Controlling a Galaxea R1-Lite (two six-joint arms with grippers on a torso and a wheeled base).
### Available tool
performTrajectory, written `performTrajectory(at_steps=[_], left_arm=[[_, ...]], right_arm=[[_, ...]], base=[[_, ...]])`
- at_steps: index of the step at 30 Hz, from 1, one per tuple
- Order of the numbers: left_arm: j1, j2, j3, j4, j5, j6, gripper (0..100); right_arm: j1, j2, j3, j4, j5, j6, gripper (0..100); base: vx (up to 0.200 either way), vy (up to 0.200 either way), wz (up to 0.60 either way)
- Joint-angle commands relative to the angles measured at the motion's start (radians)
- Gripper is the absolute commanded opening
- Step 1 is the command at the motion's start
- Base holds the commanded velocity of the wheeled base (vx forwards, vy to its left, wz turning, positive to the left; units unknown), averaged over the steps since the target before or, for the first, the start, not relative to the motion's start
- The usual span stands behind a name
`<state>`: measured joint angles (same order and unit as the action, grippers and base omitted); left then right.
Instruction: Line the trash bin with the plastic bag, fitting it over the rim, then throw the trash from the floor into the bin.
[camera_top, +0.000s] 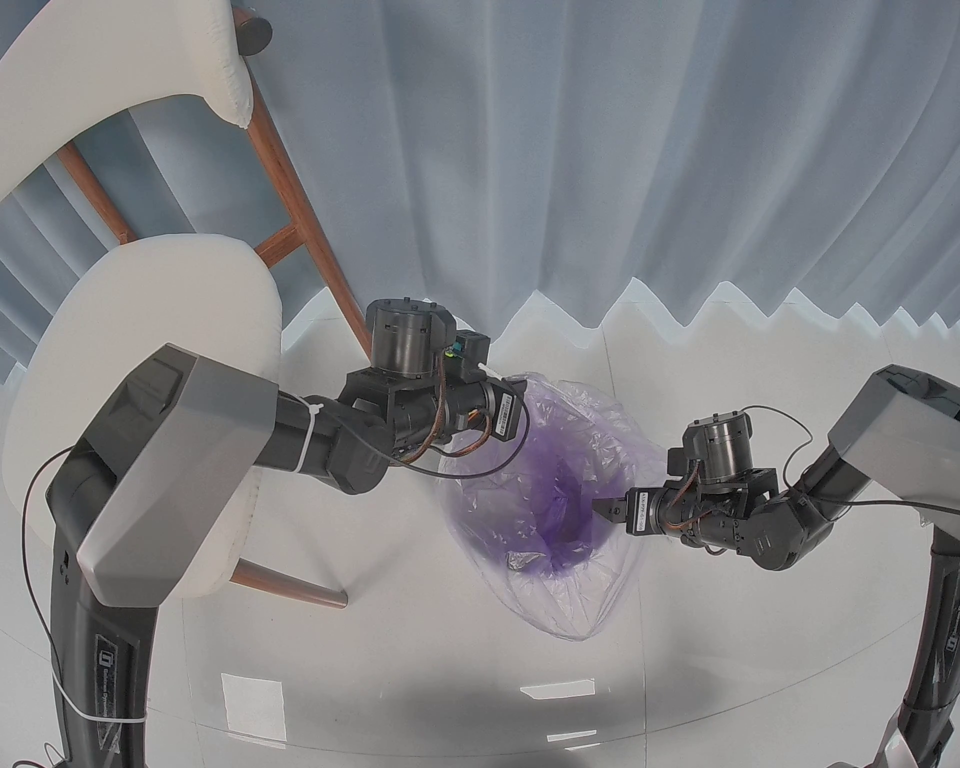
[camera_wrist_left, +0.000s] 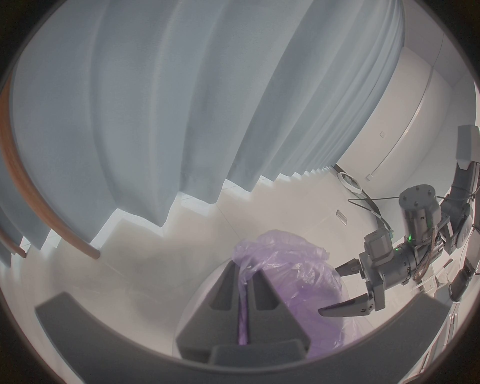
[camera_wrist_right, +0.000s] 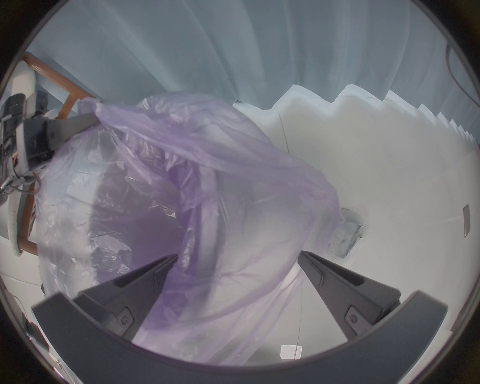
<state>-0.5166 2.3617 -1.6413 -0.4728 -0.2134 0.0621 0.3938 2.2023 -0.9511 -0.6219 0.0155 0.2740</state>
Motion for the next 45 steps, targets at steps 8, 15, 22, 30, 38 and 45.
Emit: performTrajectory(at_steps=[8,15,22,30,38,45], left_arm=[[0.0,-0.01,0.04,-0.04,0.002,0.002,0],[-0.003,-0.012,0.046,-0.063,0.026,0.002,0],[-0.011,-0.045,0.106,-0.075,0.028,0.002,0],[-0.022,-0.136,0.176,-0.073,0.023,-0.004,0],[-0.036,-0.16,0.179,-0.066,0.025,-0.008,0],[-0.034,-0.206,0.253,-0.073,0.028,-0.008,0]], right_arm=[[-0.003,0.14,-0.092,0.004,-0.005,-0.021,100],[0.002,0.162,-0.124,0.005,-0.02,-0.024,0],[-0.001,0.123,-0.117,0.025,-0.028,-0.024,0],[0.008,-0.09,0.074,0.056,-0.025,-0.081,0],[0.065,-0.27,0.198,0.057,0.012,-0.096,0],[0.063,-0.358,0.241,0.057,0.012,-0.093,0]], base=[[0.0,0.0,0.0],[0.0,0.0,0.0],[0.0,0.0,0.0],[0.0,0.0,0.0],[0.0,0.0,0.0],[0.0,0.0,0.0]])
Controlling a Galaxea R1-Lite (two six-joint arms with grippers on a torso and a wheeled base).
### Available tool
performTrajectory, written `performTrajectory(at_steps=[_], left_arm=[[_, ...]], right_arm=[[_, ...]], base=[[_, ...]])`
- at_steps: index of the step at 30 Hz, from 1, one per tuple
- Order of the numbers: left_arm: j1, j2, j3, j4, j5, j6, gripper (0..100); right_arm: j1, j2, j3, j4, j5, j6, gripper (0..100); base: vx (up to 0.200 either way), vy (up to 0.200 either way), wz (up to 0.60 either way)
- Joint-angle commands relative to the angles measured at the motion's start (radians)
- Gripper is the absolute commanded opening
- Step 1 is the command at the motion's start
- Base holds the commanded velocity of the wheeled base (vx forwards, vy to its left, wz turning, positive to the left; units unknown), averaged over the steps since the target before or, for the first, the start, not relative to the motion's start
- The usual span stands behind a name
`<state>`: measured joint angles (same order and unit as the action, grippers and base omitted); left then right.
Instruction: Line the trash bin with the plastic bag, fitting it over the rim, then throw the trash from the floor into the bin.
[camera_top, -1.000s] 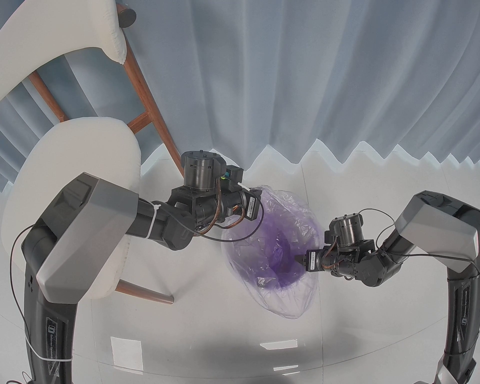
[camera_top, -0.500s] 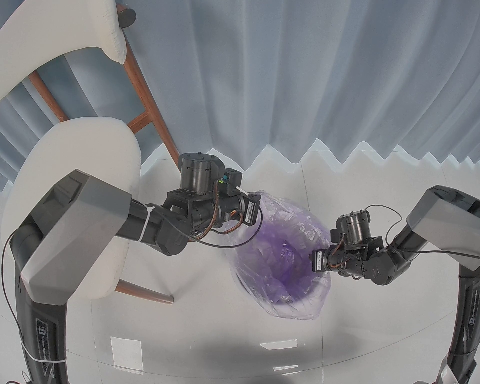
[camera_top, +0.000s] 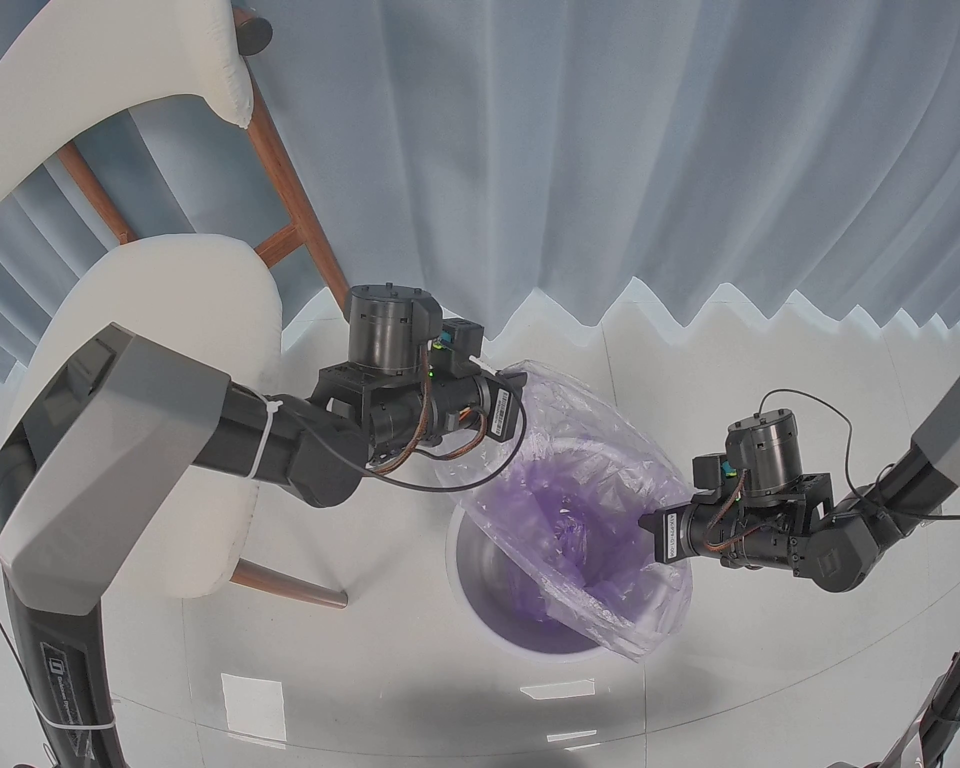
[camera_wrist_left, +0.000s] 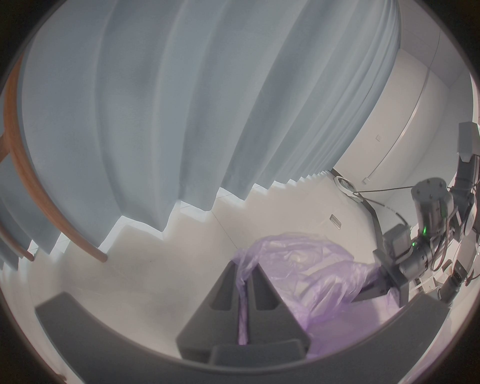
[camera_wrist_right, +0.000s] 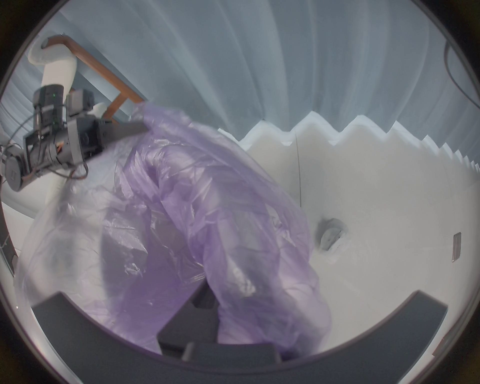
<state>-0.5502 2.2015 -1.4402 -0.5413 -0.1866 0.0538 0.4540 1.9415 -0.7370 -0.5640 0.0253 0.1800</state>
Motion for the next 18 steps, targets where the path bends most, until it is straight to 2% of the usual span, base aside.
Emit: performTrajectory(at_steps=[1,8,18], left_arm=[[0.0,-0.057,0.072,-0.005,0.001,0.0,0],[0.023,-0.123,0.179,-0.008,-0.001,-0.02,0],[0.03,-0.192,0.25,-0.008,0.003,-0.196,0]], right_arm=[[0.002,-0.107,0.027,0.0,0.002,0.001,0],[0.0,-0.184,0.027,0.0,0.002,0.007,0],[-0.026,-0.243,0.028,-0.002,0.01,0.047,0]], base=[[0.0,0.0,0.0],[0.0,0.0,0.0],[0.0,0.0,0.0]])
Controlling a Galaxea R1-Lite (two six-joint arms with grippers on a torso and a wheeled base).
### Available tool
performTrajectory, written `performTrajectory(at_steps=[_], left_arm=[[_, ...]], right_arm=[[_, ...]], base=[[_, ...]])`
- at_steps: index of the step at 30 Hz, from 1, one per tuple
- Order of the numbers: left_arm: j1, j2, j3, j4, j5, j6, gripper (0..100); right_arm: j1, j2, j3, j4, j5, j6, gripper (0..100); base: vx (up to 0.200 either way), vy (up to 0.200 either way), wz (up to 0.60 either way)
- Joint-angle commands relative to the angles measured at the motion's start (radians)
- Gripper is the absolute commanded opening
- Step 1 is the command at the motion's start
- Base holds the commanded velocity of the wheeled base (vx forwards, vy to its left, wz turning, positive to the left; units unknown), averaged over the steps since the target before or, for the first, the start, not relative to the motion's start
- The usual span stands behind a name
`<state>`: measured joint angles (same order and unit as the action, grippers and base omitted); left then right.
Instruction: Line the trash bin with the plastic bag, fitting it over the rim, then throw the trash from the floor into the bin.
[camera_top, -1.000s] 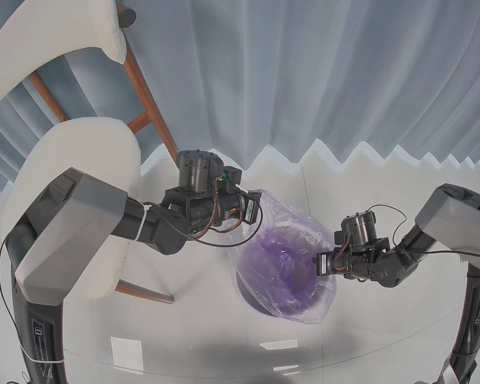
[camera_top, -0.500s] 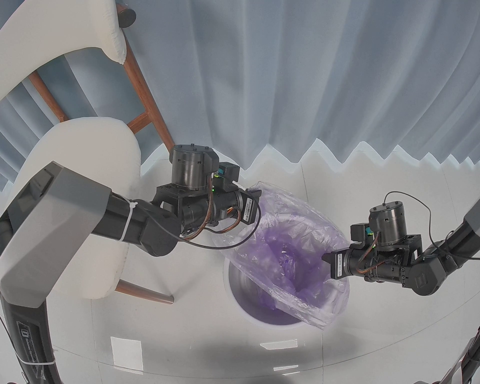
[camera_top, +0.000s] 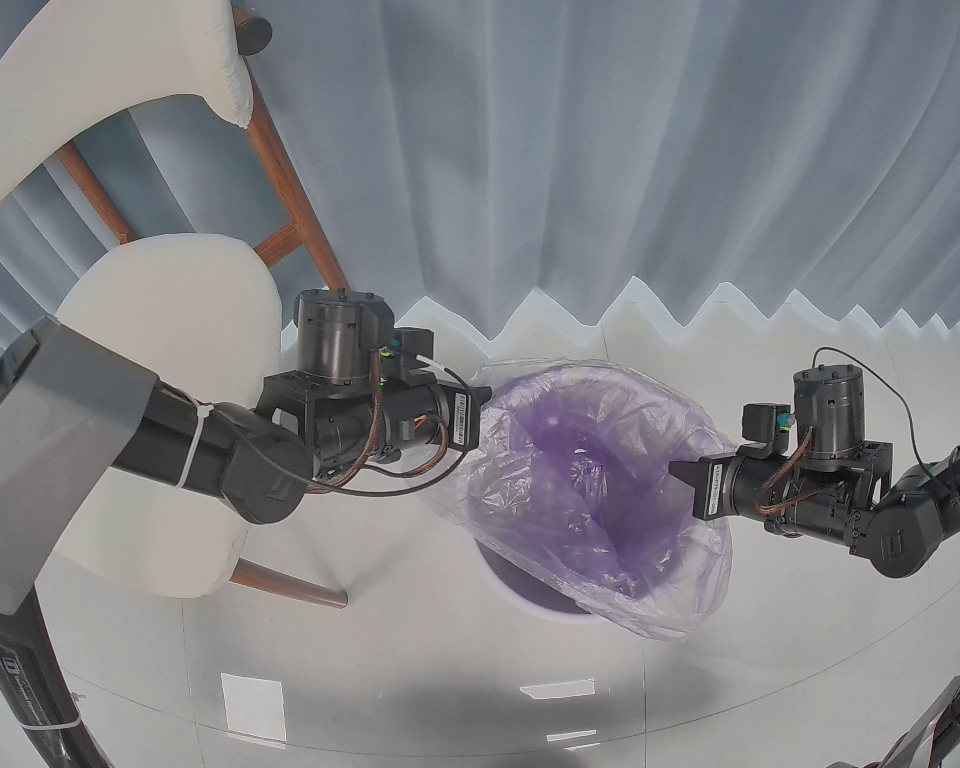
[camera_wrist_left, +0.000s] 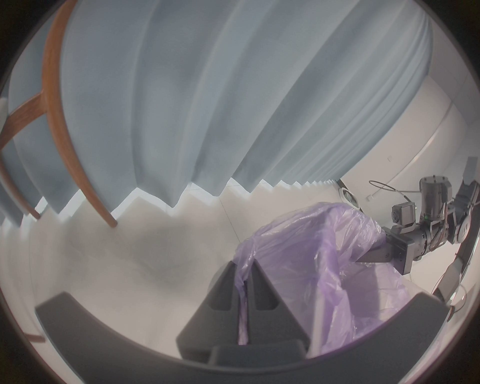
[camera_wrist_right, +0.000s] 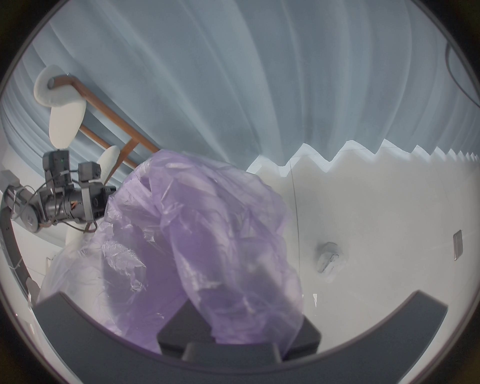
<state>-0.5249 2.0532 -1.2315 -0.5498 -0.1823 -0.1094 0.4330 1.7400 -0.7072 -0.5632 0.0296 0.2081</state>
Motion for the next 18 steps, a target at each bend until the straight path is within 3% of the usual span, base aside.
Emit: performTrajectory(at_steps=[1,2,5,6,8,9,10,18], left_arm=[[0.003,-0.05,0.053,0.001,-0.002,-0.062,0],[0.003,-0.051,0.058,-0.001,-0.002,-0.072,0],[-0.012,-0.076,0.083,-0.002,-0.002,-0.227,0],[-0.012,-0.076,0.083,-0.002,-0.002,-0.227,0],[-0.023,-0.087,0.096,-0.002,0.001,-0.38,0],[-0.023,-0.087,0.096,-0.002,0.001,-0.38,0],[-0.024,-0.09,0.106,-0.002,0.001,-0.466,0],[-0.021,-0.097,0.106,-0.004,0.04,-0.796,0]], right_arm=[[-0.007,-0.05,-0.001,-0.003,0.009,0.027,0],[-0.007,-0.051,-0.001,-0.003,0.01,0.028,0],[-0.023,-0.083,0.011,-0.001,0.03,0.053,0],[-0.023,-0.083,0.011,-0.001,0.03,0.053,0],[-0.042,-0.111,0.017,0.002,0.061,0.086,0],[-0.042,-0.111,0.017,0.002,0.061,0.086,0],[-0.056,-0.119,0.018,0.005,0.072,0.111,0],[-0.111,-0.123,0.015,0.003,0.085,0.226,0]], base=[[0.0,0.0,0.0],[0.0,0.0,0.0],[0.0,0.0,0.0],[0.0,0.0,0.0],[0.0,0.0,0.0],[0.0,0.0,0.0],[0.0,0.0,0.0],[0.0,0.0,0.0]])
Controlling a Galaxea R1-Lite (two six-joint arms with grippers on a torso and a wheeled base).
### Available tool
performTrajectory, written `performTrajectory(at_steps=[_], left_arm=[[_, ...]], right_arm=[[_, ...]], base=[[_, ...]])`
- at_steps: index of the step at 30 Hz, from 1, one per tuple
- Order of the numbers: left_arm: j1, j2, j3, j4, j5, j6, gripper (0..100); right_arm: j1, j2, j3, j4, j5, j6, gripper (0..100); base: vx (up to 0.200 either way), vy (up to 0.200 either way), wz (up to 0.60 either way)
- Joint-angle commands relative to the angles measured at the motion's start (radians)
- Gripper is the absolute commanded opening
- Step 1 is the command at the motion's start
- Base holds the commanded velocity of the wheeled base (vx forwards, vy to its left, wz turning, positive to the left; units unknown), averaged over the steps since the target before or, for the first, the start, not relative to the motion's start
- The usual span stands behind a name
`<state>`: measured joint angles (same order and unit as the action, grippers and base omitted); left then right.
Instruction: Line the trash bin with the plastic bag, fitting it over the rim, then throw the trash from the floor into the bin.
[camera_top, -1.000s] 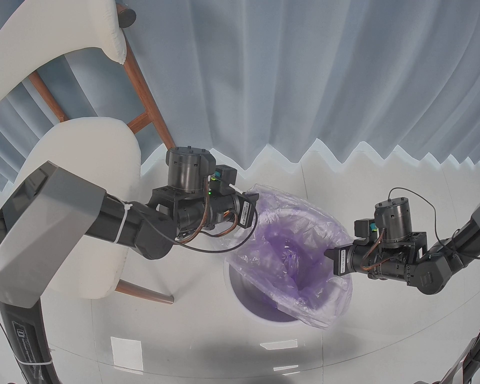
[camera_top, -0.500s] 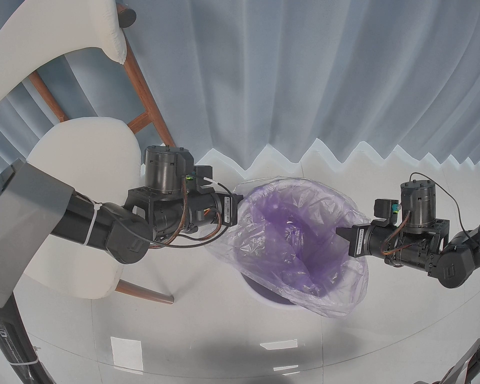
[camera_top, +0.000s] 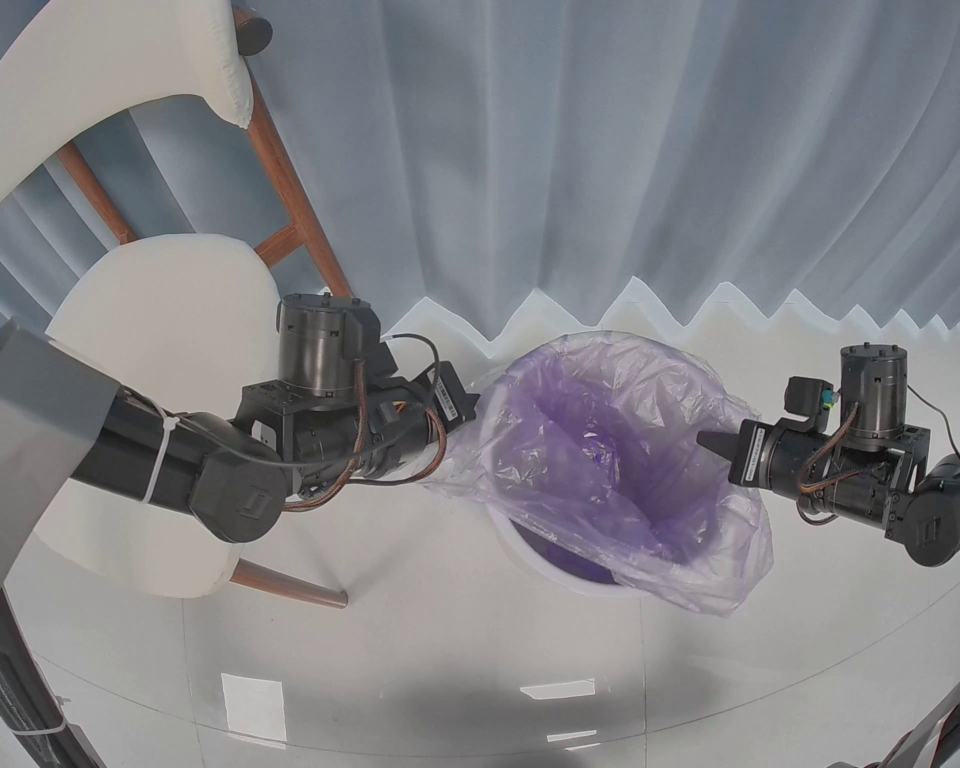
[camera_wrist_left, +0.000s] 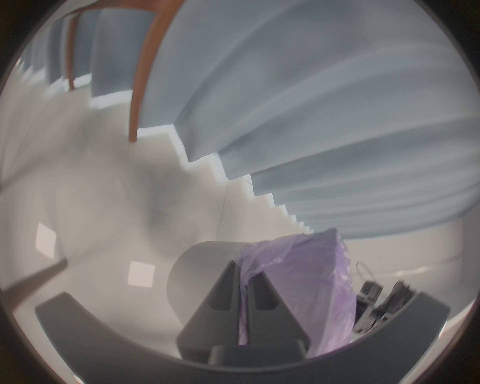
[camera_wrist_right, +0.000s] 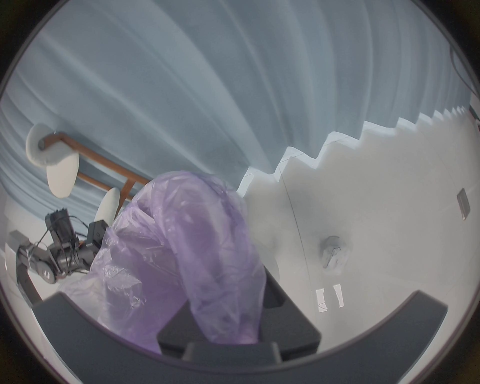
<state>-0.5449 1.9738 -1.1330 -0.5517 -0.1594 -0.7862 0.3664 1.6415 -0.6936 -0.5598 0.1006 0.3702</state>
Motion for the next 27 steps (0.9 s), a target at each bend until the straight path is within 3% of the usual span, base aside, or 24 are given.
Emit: performTrajectory(at_steps=[1,6,9,10,15,19,21,26,27], left_arm=[[-0.003,-0.027,0.007,-0.001,0.018,-0.197,0],[-0.033,-0.044,0.012,0.003,0.021,-0.334,0],[-0.046,-0.044,0.032,-0.001,0.034,-0.37,0],[-0.049,-0.043,0.045,-0.002,0.034,-0.375,100],[-0.064,-0.039,0.101,-0.001,0.032,-0.384,100],[-0.061,-0.044,0.134,-0.001,0.118,-0.38,100],[-0.05,-0.104,0.137,-0.002,0.155,-0.37,100],[-0.017,-0.251,0.147,0.01,0.156,-0.323,100],[0.0,-0.309,0.165,0.012,0.156,-0.266,100]], right_arm=[[-0.052,-0.031,0.002,0.0,0.019,0.088,0],[-0.066,-0.037,0.003,0.0,0.019,0.11,0],[-0.067,-0.037,0.002,-0.002,0.019,0.11,0],[-0.069,-0.037,0.002,-0.002,0.019,0.11,0],[-0.069,-0.038,0.0,-0.005,0.017,0.107,0],[-0.067,-0.054,0.003,0.0,0.014,0.102,0],[-0.067,-0.052,0.009,-0.002,0.011,0.098,0],[-0.067,-0.043,0.016,-0.002,-0.001,0.065,0],[-0.067,-0.031,0.016,-0.002,-0.029,0.049,0]], base=[[0.0,0.0,0.0],[0.0,0.0,0.0],[0.0,0.0,0.0],[0.0,0.0,0.0],[0.0,0.0,0.0],[0.0,0.0,0.0],[0.0,0.0,0.0],[0.0,0.0,0.0],[0.0,0.0,0.0]])
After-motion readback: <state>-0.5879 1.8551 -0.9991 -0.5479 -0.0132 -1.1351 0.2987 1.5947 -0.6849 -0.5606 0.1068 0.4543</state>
